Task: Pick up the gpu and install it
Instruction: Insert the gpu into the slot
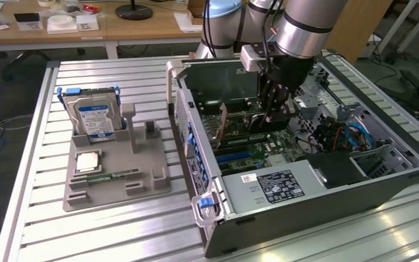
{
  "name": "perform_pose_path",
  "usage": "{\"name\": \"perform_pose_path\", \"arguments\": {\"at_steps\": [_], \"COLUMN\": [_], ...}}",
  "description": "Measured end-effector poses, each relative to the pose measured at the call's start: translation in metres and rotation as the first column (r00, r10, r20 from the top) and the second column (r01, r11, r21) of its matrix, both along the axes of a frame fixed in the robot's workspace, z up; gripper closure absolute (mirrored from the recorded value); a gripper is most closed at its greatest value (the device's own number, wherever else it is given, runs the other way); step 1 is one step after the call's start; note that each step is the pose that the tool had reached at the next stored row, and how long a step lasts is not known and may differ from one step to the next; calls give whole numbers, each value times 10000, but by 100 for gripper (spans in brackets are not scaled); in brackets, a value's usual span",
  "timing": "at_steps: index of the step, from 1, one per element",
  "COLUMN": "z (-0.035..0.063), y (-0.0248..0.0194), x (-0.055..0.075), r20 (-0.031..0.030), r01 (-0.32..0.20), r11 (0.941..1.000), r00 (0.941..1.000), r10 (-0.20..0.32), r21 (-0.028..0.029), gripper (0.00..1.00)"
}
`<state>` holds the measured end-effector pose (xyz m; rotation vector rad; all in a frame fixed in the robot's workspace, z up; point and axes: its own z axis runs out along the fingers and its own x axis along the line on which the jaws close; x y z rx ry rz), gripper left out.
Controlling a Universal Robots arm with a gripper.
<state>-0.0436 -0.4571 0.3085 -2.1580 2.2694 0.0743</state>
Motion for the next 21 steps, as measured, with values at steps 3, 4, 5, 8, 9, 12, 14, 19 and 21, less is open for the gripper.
{"name": "perform_pose_path", "arguments": {"at_steps": [3, 4, 5, 8, 9, 12, 14, 19, 21], "z": [0, 0, 0, 0, 0, 0, 0, -10, -34], "y": [0, 0, 0, 0, 0, 0, 0, -4, -4], "x": [0, 0, 0, -1, -1, -1, -1, -14, -31], "r20": [0, 0, 1, 1, 1, 1, 0, 2, 9], "r01": [0, 0, 0, 0, 0, 0, 0, 2, 1], "r11": [10000, 10000, 10000, 10000, 10000, 10000, 10000, 10000, 10000], "r00": [10000, 10000, 10000, 10000, 10000, 10000, 10000, 10000, 10000], "r10": [0, 0, 0, 0, 0, 0, 0, -2, -1], "r21": [0, 0, 1, 0, 0, 0, 0, 3, 1], "gripper": [73, 73, 73, 73, 73, 73, 73, 73, 73]}}
